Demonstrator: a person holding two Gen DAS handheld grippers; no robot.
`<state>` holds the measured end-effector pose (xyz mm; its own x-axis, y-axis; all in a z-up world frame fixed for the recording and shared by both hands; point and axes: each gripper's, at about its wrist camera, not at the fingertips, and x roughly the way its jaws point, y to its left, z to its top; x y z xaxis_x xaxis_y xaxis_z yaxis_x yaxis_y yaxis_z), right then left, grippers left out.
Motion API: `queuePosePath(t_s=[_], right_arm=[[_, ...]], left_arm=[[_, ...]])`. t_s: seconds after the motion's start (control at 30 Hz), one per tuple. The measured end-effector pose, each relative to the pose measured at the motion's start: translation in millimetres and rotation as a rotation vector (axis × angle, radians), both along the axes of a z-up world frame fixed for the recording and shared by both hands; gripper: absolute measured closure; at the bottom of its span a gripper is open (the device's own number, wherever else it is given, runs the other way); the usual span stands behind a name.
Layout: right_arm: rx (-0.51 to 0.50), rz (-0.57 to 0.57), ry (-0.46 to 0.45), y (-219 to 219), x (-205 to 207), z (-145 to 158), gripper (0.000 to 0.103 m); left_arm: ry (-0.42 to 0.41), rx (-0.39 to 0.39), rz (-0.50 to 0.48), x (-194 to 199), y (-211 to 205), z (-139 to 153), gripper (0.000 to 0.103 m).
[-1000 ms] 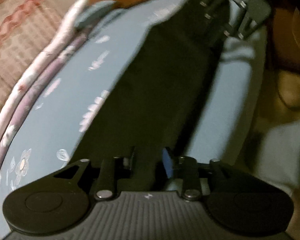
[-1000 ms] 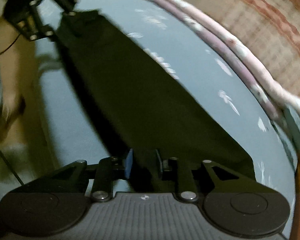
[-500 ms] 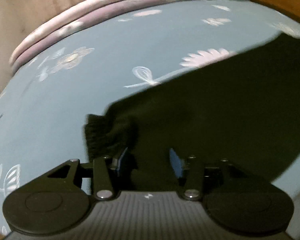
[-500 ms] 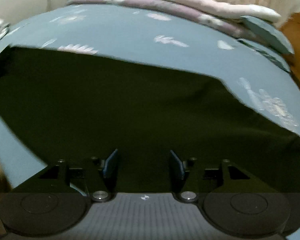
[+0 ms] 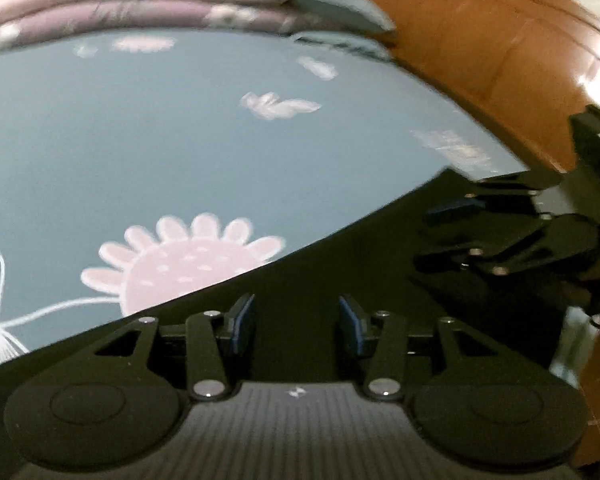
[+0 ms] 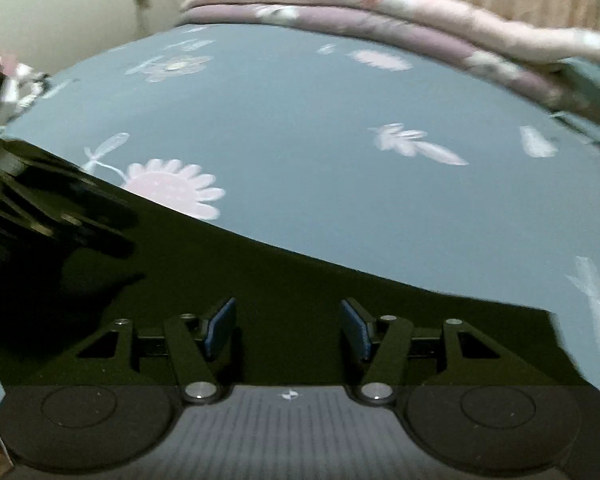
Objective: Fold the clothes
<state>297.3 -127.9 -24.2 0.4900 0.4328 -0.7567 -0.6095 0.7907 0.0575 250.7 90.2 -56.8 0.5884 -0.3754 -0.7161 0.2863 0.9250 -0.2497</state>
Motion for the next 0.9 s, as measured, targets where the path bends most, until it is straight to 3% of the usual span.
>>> queuePosePath(t_s=[0.07,0.23,0.43,0.6,0.83,0.9], right_arm=[[0.028,0.015,0.038,6.4,10.1,-7.5,0.040],[0.061,0.061,0.052,21.3,25.4,-14.9,0.023],[0.083,0.058,0.057,17.7,28.9,5.4,0.023],[0.083,-0.065,0.109,-15.3,27.5,9.0,0.023],[0.051,-0.246,0.180,-58.2,31.3,-1.1,0.023],[0.044,-0.251,0.192,-60.1,30.3,-1.9,0.023]], left_arm=[[0.001,-0.027,0.014,0.3,9.4,-5.2,0.058],[0.038,0.048,0.117,-14.7,29.0,0.6,0.058],[0.051,0.168,0.183,-23.8,26.6,15.7,0.054],[0.106,0.180,0.257,-26.9,42.7,3.8,0.053],[0.128,0.307,0.484,-50.8,92.5,11.2,0.056],[0.106,0.281,0.454,-51.8,91.1,21.6,0.056]])
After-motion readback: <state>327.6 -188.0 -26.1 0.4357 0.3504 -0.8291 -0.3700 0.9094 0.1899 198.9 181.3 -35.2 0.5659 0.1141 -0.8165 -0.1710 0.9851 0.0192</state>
